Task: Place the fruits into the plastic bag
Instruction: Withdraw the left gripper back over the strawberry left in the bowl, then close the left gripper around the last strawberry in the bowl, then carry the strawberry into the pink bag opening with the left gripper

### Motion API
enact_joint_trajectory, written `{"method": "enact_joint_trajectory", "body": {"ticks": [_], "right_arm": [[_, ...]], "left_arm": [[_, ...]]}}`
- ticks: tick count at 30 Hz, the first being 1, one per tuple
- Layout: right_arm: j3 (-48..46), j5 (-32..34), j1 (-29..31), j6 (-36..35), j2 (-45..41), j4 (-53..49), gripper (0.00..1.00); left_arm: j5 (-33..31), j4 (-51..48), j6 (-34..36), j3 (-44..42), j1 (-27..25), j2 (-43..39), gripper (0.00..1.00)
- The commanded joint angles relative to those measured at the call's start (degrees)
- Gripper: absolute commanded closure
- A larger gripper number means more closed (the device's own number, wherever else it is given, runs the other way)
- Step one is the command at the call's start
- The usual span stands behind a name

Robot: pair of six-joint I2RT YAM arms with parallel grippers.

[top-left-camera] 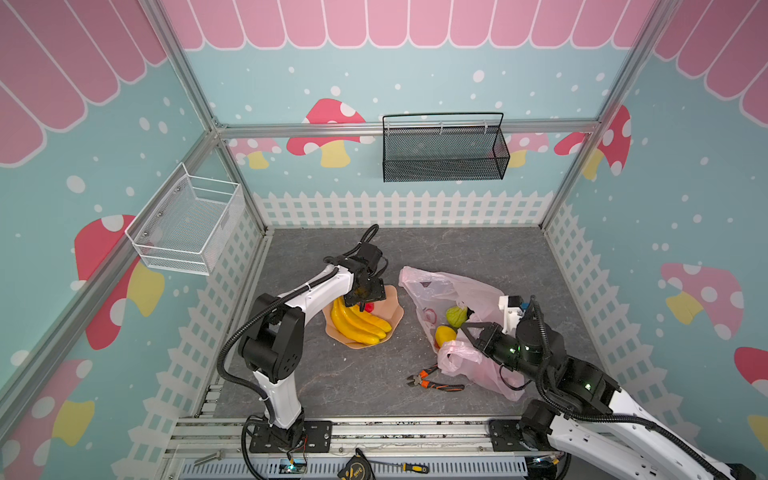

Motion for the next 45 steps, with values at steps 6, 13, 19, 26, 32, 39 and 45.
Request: {"method": "enact_joint_trajectory", "body": {"ticks": [6,13,19,26,32,39,45], "right_arm": [[1.76,0.08,-0.15,-0.33,0.41,0.14,0.99],[1.46,0.14,-0.17,-0.26,0.17,0.13,0.99],[1.52,0.08,-0.17,-0.2,0.14,0.13,0.99],[1.55,0.4,-0.22,-0.15,-0.05,0.07,0.99],[1.75,0.46,-0.09,-0.2,-0.03,0.13,0.99],[1.47,0.76,-0.13,-0.02,-0.47,0.11,0.99],[1.57,0.77,-0.16,-0.14,-0.55,-0.02,0.99]], "left_arm": [[-2.68,2.28,-1.73,-0.7,0.22,2.36,0.21],[-2.37,4.02,-2.02,-1.25,0.22,3.72,0.25],[-2.28,4.09,-1.83,-1.32,0.14,5.16,0.29],[-1.99,4.21,-1.27,-1.41,0.05,4.14,0.45],[-1.09,4.16,-0.77,-1.5,-0.04,1.41,0.55],[-0.41,4.21,0.15,-1.34,-0.39,-4.97,0.57],[2.7,3.37,0.65,-1.41,-0.56,-10.07,0.59]]}}
